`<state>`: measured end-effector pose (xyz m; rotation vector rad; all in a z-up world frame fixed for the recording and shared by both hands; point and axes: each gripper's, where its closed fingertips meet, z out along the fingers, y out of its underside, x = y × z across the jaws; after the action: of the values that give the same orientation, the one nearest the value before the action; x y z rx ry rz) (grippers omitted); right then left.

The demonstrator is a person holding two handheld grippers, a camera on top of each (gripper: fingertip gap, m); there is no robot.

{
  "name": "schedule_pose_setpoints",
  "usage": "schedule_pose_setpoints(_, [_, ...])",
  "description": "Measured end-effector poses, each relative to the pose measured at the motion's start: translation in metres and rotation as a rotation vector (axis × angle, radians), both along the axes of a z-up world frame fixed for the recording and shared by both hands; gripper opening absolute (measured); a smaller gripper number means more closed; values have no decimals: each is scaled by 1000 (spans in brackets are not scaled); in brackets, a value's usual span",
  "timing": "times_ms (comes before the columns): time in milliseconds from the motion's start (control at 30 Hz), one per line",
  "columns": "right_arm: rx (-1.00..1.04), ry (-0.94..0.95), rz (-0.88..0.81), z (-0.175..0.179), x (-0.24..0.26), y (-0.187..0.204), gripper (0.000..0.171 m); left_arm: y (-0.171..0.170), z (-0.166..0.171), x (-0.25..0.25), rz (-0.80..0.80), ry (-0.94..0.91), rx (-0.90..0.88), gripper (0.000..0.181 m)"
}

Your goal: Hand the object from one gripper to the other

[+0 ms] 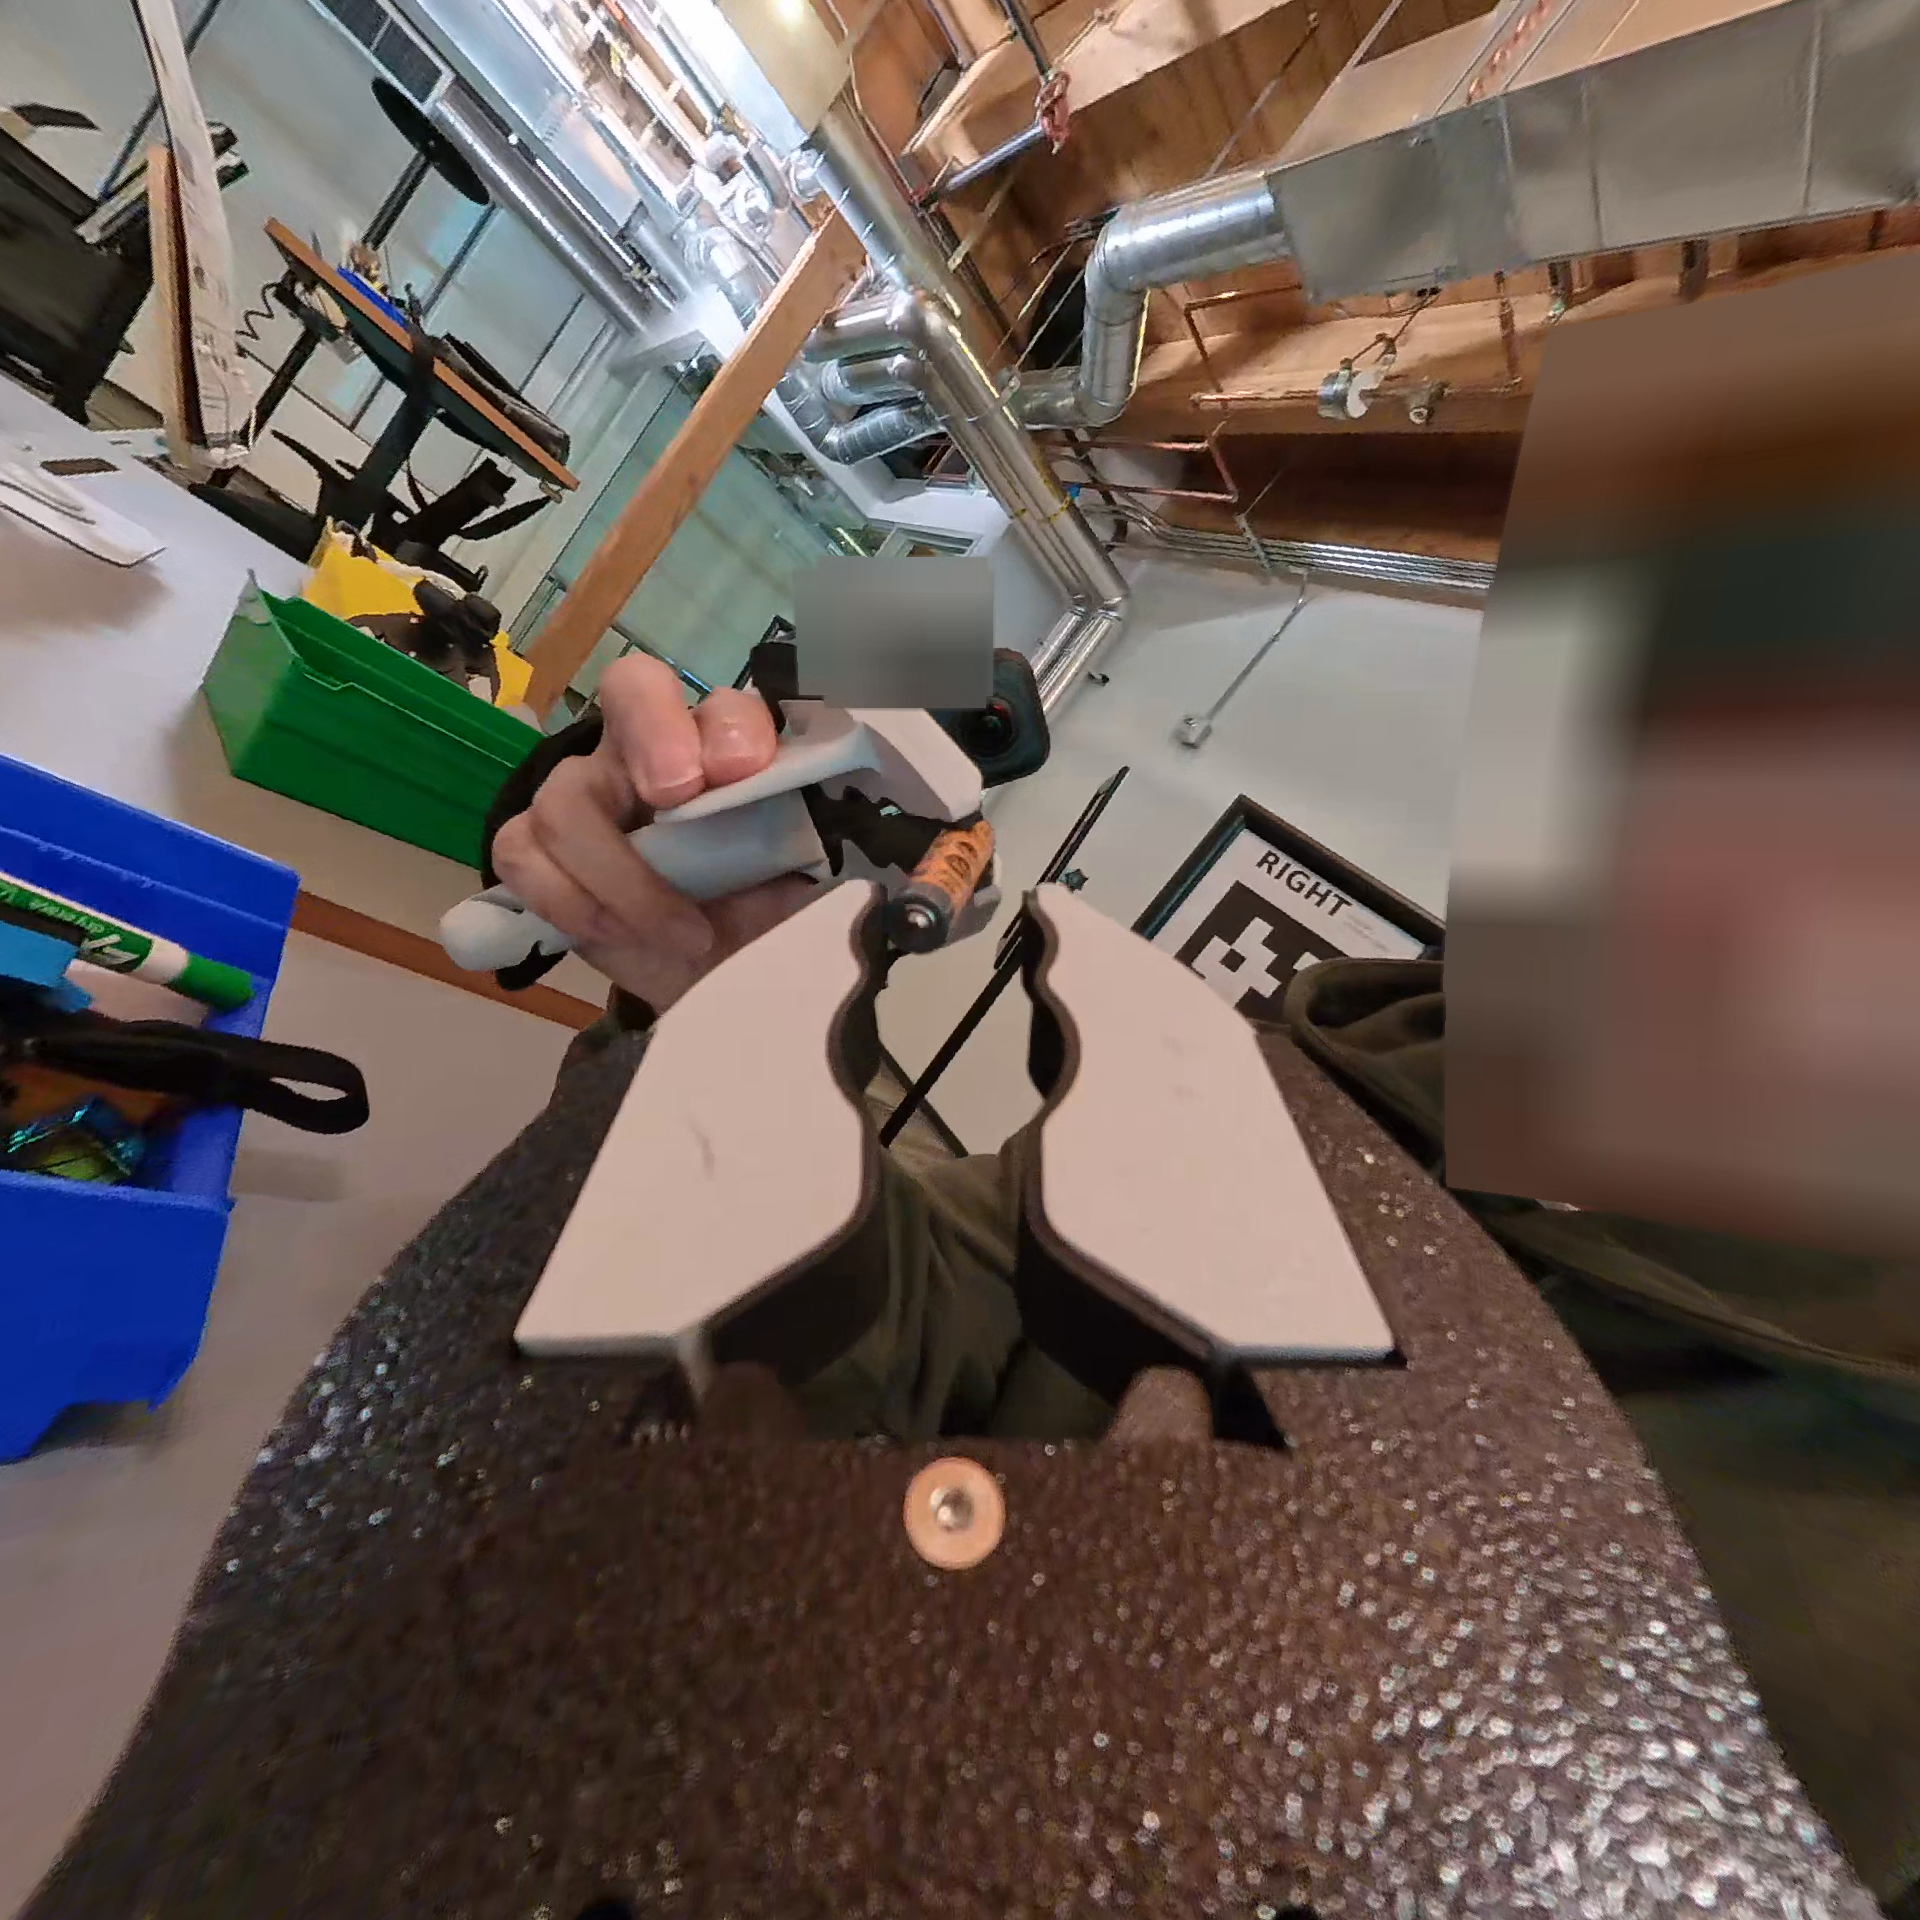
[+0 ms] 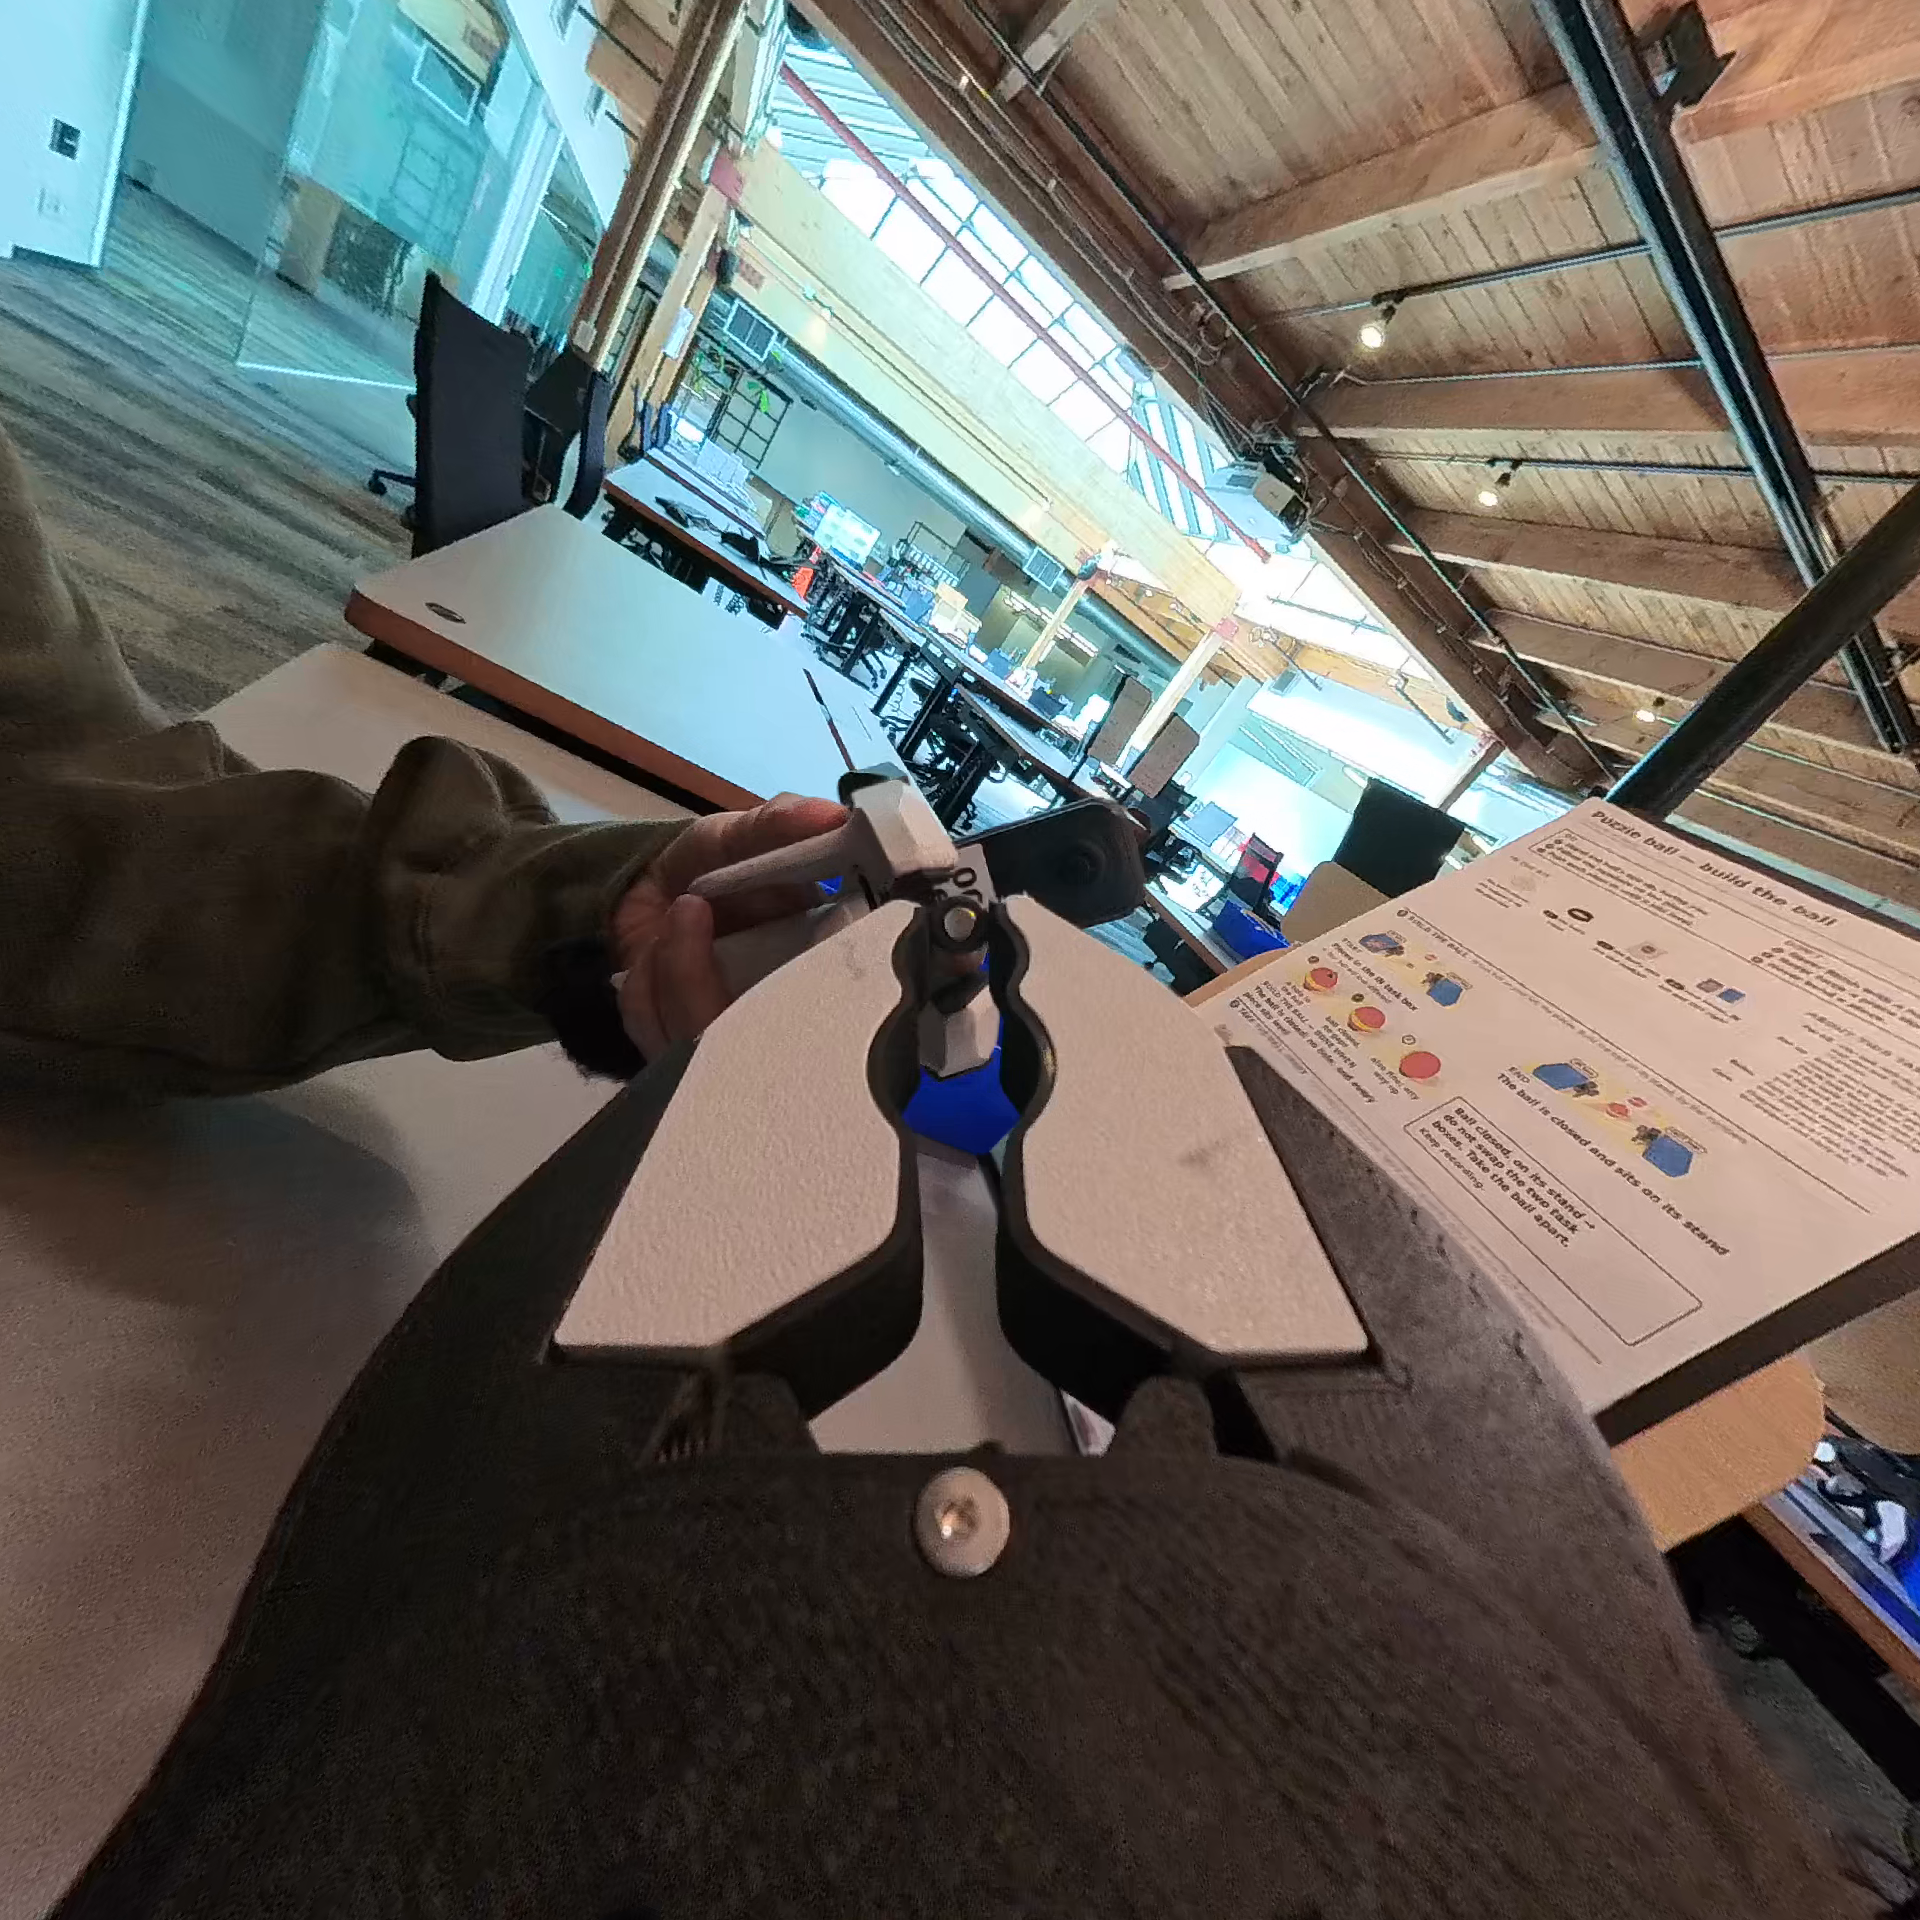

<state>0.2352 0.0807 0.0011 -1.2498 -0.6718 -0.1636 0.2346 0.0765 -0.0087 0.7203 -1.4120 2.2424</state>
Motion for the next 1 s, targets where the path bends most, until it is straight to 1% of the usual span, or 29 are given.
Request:
schedule_pose_setpoints(100, [-18, -6, 15, -4, -2, 0, 10, 4, 0, 2, 16, 4, -2, 23])
schedule_pose_setpoints(167, [-31, -9, 16, -5, -2, 1, 10, 5, -3, 3, 26, 4, 17, 15])
schedule_pose_setpoints(433, [4, -63, -9, -3, -3, 1, 10, 8, -4, 2, 10, 11, 5, 16])
schedule_pose_setpoints(500, [3, -63, -11, -4, -2, 2, 10, 10, -4, 2, 5, 13, -12, 13])
schedule_pose_setpoints(667, [-36, -26, -47, -8, 5, 5, 10, 14, -3, 5, 66, -45, 10, 11])
schedule_pose_setpoints(733, [-67, 21, -87, -11, 12, 9, 10, 18, -4, 10, 143, -101, 46, 11])
schedule_pose_setpoints(767, [-74, 65, -108, -10, 17, 12, 14, 21, -5, 15, 216, -149, 86, 11])
schedule_pose_setpoints(800, [-81, 127, -105, -9, 19, 13, 25, 26, -6, 20, 307, -213, 135, 10])
schedule_pose_setpoints(867, [-123, 257, -57, -8, 20, 15, 32, 35, -4, 23, 459, -352, 235, 10])
schedule_pose_setpoints(933, [-156, 393, -49, -7, 26, 19, 40, 42, 3, 22, 597, -521, 318, 10])
schedule_pose_setpoints(1000, [-206, 556, -13, -7, 30, 23, 41, 41, 9, 15, 666, -704, 386, 10])
